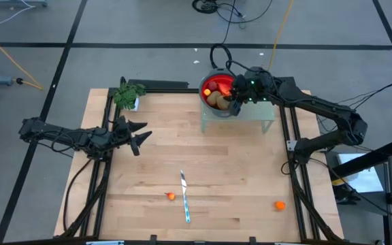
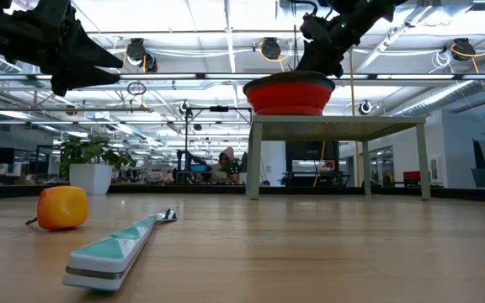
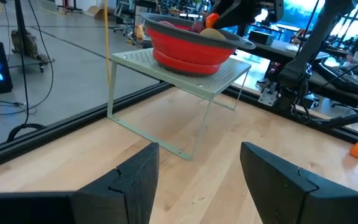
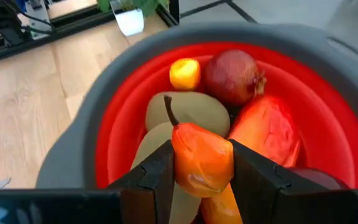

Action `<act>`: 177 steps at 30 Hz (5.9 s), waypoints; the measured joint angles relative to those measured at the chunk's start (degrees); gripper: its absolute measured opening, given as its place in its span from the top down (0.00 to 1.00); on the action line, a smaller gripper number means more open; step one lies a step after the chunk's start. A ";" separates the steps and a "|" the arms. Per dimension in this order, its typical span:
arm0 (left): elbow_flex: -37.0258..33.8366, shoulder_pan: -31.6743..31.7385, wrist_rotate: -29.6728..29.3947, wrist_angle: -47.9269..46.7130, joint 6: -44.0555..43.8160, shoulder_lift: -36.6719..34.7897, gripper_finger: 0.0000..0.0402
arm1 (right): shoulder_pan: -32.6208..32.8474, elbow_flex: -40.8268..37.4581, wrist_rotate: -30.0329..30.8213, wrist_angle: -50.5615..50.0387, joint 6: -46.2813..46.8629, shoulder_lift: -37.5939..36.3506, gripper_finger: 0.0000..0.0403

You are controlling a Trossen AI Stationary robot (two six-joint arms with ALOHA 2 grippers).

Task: Pick & Place Fruit
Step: Put the peach into the red strainer bowl on the shelf, then put the tangerine into the red strainer bowl on the shelf

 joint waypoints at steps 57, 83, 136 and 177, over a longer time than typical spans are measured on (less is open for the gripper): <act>-0.01 0.00 0.00 -0.11 0.46 0.02 0.44 | -0.04 -0.04 6.29 -0.25 -0.42 0.01 0.69; -0.01 0.00 -0.02 -0.44 0.51 0.01 0.44 | 3.11 -0.11 3.37 6.46 6.57 -7.79 0.55; -0.01 -0.02 0.02 -1.16 1.48 0.00 0.44 | 49.62 -8.40 -1.90 -34.54 47.05 -18.20 0.99; 0.00 0.00 0.02 -1.18 1.46 0.00 0.44 | 56.94 -17.70 -8.76 -34.57 74.19 -18.51 0.48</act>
